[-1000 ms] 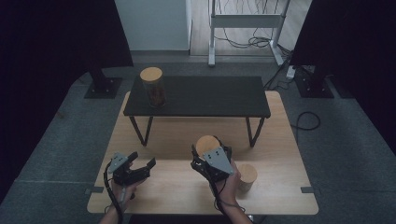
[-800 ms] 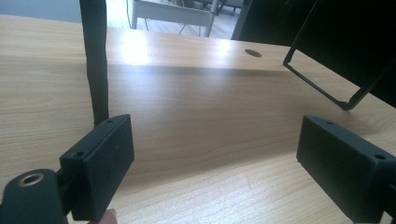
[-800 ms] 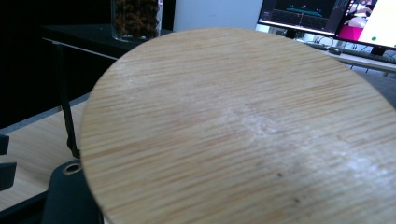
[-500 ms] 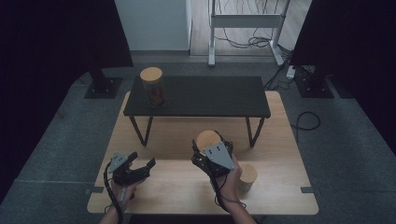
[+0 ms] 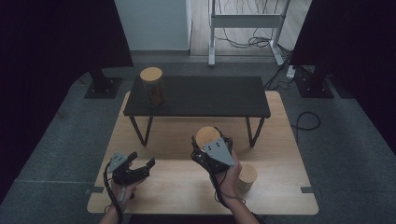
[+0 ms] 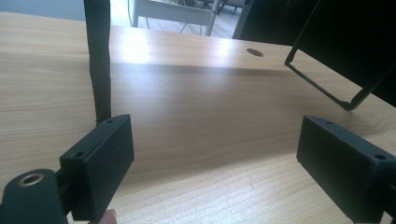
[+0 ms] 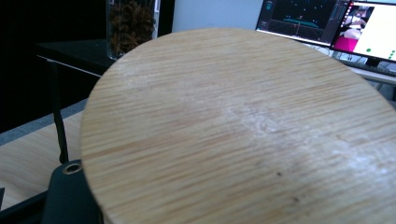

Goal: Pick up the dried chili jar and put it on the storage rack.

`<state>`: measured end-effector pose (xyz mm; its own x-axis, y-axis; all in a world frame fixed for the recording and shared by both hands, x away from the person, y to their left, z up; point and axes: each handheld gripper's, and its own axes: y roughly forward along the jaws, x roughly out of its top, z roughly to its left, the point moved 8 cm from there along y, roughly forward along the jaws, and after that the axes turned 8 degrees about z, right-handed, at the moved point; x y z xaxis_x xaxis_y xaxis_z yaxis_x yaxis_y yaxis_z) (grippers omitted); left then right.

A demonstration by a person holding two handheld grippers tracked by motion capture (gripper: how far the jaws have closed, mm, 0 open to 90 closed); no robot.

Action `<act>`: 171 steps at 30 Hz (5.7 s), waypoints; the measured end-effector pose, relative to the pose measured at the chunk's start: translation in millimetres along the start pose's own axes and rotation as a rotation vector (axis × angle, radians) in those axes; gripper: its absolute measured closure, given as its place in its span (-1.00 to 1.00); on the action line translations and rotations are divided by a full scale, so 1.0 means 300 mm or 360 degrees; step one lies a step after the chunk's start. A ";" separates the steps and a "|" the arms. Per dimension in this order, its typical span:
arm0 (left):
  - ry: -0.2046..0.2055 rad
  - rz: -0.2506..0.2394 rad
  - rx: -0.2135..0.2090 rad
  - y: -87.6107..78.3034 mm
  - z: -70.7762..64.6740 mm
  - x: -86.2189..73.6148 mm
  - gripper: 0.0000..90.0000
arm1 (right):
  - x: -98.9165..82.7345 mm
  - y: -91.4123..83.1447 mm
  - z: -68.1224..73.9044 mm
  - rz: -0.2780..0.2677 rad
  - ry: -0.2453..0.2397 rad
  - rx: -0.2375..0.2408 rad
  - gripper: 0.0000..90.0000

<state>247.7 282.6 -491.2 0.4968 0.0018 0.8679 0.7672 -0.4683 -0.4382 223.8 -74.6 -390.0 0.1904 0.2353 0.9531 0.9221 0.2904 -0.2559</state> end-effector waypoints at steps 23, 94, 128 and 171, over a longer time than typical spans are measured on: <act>-0.0019 0.0004 0.0006 0.002 0.019 0.002 -0.76 | 0.065 0.048 -0.016 -0.0036 -0.0006 -0.0033 -0.45; -0.0022 0.0016 0.0044 0.005 0.040 -0.002 -0.76 | 0.230 0.328 -0.065 -0.0022 -0.0039 -0.0163 -0.45; -0.0023 0.0006 0.0043 0.000 0.041 0.000 -0.76 | 0.246 0.449 -0.074 0.0076 -0.0002 -0.0167 -0.45; 0.0002 0.0039 0.0038 0.016 0.027 -0.007 -0.76 | 0.243 0.474 -0.095 0.0149 0.0027 -0.0157 -0.66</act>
<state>253.8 287.5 -497.1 0.5150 -0.0107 0.8572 0.7644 -0.4468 -0.4648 378.3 -42.6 -352.3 0.2822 0.2412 0.9285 0.9285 0.1749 -0.3276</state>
